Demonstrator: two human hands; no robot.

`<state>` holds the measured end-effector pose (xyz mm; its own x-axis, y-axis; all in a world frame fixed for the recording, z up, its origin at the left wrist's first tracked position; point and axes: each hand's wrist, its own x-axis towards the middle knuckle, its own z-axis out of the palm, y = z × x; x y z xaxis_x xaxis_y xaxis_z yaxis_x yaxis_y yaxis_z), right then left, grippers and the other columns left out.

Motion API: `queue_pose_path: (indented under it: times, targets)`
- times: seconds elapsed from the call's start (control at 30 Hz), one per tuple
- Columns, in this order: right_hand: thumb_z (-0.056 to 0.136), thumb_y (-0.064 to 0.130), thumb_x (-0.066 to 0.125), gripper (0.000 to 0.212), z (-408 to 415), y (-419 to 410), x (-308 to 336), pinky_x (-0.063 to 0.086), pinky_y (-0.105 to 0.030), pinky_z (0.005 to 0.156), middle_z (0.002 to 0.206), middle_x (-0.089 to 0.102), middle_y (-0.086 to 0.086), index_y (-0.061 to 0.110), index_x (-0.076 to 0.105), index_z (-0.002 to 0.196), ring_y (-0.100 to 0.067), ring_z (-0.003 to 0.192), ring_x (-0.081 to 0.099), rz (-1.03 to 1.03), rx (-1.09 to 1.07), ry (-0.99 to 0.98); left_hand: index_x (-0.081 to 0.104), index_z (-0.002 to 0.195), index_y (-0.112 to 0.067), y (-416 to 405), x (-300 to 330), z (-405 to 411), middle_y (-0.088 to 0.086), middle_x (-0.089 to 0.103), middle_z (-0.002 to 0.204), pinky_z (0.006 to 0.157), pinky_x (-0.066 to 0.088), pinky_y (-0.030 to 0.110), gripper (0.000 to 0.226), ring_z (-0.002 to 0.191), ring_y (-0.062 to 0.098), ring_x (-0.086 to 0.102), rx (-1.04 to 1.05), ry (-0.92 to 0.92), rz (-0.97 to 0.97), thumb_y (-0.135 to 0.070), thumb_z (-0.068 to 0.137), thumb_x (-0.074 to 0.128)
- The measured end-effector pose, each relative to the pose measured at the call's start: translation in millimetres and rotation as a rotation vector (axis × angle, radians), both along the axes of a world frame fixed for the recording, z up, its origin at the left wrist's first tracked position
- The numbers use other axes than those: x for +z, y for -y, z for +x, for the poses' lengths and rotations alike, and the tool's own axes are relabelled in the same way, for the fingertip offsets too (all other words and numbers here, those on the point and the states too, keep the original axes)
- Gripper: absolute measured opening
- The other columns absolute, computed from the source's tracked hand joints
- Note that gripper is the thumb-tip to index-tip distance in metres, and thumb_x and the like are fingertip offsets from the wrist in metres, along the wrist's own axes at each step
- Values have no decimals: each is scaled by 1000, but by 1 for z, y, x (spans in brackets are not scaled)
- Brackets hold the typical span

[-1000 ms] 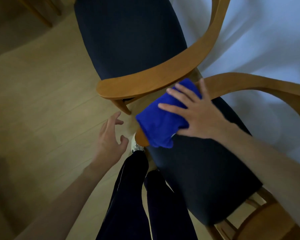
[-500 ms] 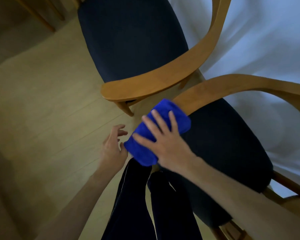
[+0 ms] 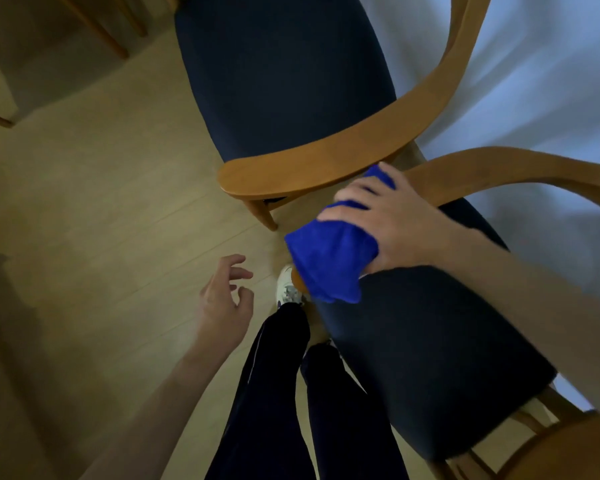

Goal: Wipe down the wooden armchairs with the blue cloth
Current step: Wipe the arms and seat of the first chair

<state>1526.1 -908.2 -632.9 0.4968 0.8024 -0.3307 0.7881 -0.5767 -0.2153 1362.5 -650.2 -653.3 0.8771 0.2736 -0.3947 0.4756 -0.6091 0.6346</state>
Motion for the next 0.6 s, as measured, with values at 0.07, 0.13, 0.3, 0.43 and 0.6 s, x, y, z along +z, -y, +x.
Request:
queue_pose_path:
  times: [0.07,0.13,0.3,0.43,0.6]
  targets:
    - [58,73,71,101,13,18,3,13,-64,114,139,37,6,42,28,143,-23,135,31,-38,-69,-9,50,123,-19,6,0,8,-8,64,100,83,35,5,44,94,9,57,-4,31,-26,3,85,54]
    - [55,73,72,102,18,20,8,12,-67,113,137,38,4,41,29,141,-24,134,30,-98,-132,-11,50,122,-17,10,-1,15,-6,64,99,87,41,15,43,97,11,58,-5,52,-59,3,84,54]
    - [60,44,79,101,-15,-21,10,-3,-72,110,140,33,-8,29,21,141,-38,135,24,-186,-92,18,51,120,-18,20,-1,15,-4,63,100,87,44,26,39,101,13,57,28,13,-113,1,86,53]
    - [62,34,80,101,-45,-43,5,-14,-69,108,145,28,-11,24,24,145,-41,140,16,-112,-59,25,51,118,-19,25,-2,-2,-6,64,98,88,48,32,40,99,14,59,81,-85,-148,3,85,55]
    - [66,33,81,99,-76,-59,-8,-16,-66,109,150,25,-12,27,23,147,-40,143,11,-28,31,13,51,115,-23,28,-2,-17,-11,63,96,86,49,34,40,99,14,61,84,-154,-129,3,84,54]
